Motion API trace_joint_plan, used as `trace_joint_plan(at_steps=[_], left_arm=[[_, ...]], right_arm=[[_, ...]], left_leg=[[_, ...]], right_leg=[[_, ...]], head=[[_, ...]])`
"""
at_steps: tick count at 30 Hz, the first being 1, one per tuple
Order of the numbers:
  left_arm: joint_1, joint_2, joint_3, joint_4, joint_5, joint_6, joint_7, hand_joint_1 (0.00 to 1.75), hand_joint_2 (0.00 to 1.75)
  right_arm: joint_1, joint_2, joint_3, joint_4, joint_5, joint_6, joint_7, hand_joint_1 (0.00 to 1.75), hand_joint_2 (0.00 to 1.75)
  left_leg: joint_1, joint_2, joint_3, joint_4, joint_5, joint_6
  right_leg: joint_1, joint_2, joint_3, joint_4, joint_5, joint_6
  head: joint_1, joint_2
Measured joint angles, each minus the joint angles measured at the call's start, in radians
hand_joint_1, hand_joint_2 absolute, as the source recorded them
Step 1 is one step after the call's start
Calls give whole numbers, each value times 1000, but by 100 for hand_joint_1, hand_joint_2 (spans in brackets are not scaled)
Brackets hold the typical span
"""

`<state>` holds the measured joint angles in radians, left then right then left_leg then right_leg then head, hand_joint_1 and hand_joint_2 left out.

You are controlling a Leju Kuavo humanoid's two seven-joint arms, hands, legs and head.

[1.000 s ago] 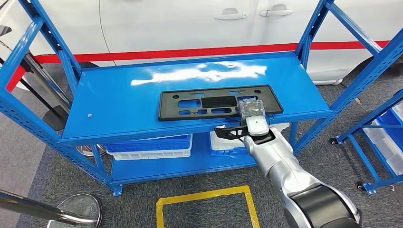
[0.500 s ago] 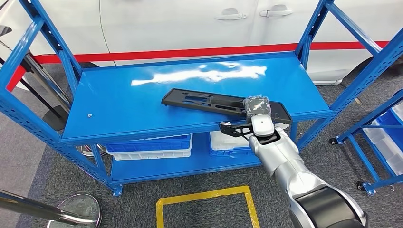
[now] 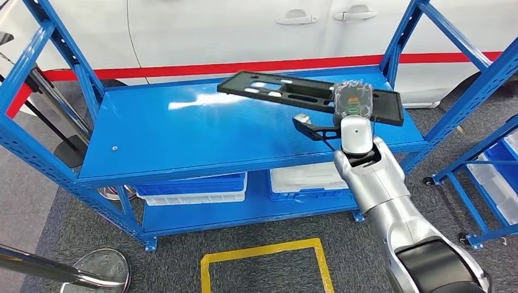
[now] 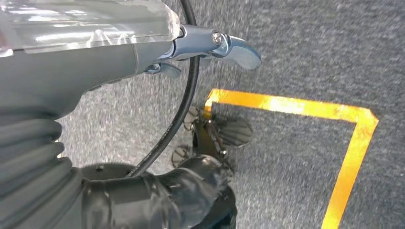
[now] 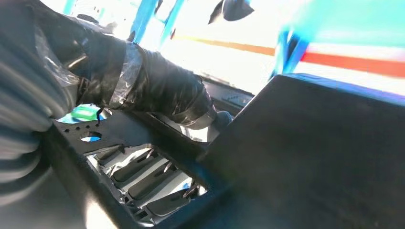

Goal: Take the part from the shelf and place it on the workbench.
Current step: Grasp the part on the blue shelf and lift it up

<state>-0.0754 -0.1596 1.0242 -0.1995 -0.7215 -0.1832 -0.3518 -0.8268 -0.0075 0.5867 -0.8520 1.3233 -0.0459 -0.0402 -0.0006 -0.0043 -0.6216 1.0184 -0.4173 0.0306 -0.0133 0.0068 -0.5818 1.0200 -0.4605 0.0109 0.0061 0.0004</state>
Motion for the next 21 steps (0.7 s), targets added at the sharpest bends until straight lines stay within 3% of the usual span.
trace_joint_plan(at_steps=[4,19,21], left_arm=[[-1,-1,15,0,1,9,-1,0,0],[-1,-1,43,0,-2,35,-10,0,0],[-1,-1,43,0,-3,37,-12,0,87]], right_arm=[[-13,-23,0,-122,3,38,3,175,175],[-7,-67,-2,-369,4,53,1,175,175],[-6,-69,-5,-382,3,58,-1,175,175]], left_leg=[[0,0,0,0,0,0],[0,0,0,0,0,0],[0,0,0,0,0,0]], right_leg=[[0,0,0,0,0,0],[0,0,0,0,0,0],[0,0,0,0,0,0]], head=[[0,0],[0,0],[0,0]])
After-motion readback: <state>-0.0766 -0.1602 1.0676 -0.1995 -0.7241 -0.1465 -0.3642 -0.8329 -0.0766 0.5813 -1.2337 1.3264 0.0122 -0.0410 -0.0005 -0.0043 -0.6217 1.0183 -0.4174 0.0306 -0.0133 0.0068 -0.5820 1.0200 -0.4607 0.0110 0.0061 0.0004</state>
